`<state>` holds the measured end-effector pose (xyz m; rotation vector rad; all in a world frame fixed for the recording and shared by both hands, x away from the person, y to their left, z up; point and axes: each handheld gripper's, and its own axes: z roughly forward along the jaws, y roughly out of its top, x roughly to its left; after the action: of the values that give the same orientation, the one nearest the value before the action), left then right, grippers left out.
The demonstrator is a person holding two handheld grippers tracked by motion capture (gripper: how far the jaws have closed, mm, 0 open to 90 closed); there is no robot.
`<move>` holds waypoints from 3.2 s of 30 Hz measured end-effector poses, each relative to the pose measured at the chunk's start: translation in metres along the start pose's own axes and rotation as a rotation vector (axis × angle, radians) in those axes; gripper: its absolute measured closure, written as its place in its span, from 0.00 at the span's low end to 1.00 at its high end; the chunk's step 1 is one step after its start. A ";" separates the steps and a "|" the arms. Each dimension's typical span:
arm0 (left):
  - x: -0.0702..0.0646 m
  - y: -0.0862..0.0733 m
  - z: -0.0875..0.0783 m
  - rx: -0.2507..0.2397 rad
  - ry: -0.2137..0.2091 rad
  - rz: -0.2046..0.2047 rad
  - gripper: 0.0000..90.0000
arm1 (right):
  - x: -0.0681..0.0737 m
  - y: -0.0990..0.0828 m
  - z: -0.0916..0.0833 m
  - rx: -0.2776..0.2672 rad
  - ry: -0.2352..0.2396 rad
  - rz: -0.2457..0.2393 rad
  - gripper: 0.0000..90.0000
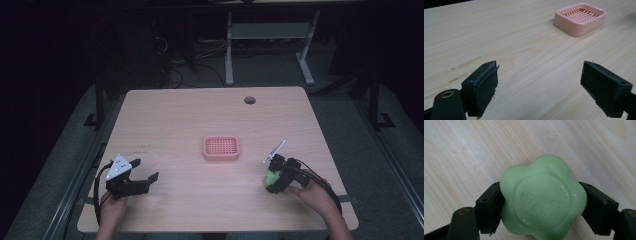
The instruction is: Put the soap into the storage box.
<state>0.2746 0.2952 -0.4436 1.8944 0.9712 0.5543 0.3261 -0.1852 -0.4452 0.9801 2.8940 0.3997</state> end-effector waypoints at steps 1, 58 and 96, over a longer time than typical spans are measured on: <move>0.000 0.000 0.000 -0.001 0.001 -0.003 0.16 | 0.000 0.000 0.000 0.001 0.002 0.000 0.28; 0.000 0.000 0.001 0.003 -0.003 -0.005 0.16 | -0.012 0.029 -0.028 -0.095 0.015 -0.037 0.29; 0.001 0.000 0.001 0.003 -0.008 -0.007 0.16 | -0.010 0.101 -0.035 -0.093 0.036 -0.113 0.29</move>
<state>0.2760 0.2955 -0.4442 1.8935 0.9738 0.5412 0.3884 -0.1221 -0.3850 0.7994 2.9146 0.5436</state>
